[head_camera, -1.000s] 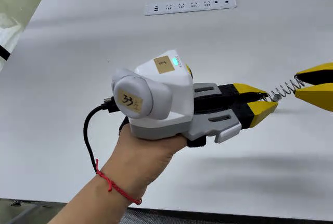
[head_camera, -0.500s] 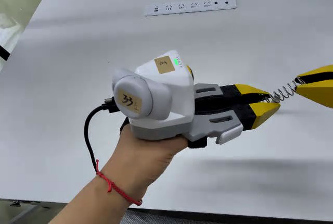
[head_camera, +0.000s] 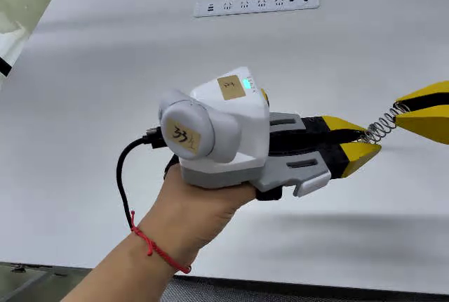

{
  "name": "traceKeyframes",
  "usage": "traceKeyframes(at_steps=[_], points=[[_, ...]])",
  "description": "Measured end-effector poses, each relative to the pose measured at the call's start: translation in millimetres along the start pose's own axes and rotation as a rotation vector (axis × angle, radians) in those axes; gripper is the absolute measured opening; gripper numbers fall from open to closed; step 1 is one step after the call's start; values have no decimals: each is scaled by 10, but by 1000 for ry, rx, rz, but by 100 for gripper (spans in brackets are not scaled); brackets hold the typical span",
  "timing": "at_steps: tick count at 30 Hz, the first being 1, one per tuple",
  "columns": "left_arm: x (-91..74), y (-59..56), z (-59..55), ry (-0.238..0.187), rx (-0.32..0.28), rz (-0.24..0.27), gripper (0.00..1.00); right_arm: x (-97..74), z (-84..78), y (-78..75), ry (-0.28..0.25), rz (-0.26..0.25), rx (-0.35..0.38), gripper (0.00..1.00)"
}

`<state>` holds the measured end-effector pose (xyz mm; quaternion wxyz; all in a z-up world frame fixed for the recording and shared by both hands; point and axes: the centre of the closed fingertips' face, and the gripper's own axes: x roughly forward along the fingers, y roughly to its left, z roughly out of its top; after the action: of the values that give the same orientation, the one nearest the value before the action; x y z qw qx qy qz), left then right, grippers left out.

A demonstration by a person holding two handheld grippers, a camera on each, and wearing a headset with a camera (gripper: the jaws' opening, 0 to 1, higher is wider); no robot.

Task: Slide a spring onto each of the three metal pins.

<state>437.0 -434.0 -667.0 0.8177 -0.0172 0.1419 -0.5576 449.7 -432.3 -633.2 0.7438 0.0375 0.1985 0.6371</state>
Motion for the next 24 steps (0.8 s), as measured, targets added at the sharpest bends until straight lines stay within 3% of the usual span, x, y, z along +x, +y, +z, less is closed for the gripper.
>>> traceKeyframes(at_steps=[17,24], points=[[18,-66,-44,22,26,-16,11,91,-44,80,121,41,-124,12],[20,-71,-34,16,26,-18,10,108,-23,98,147,49,-146,12]])
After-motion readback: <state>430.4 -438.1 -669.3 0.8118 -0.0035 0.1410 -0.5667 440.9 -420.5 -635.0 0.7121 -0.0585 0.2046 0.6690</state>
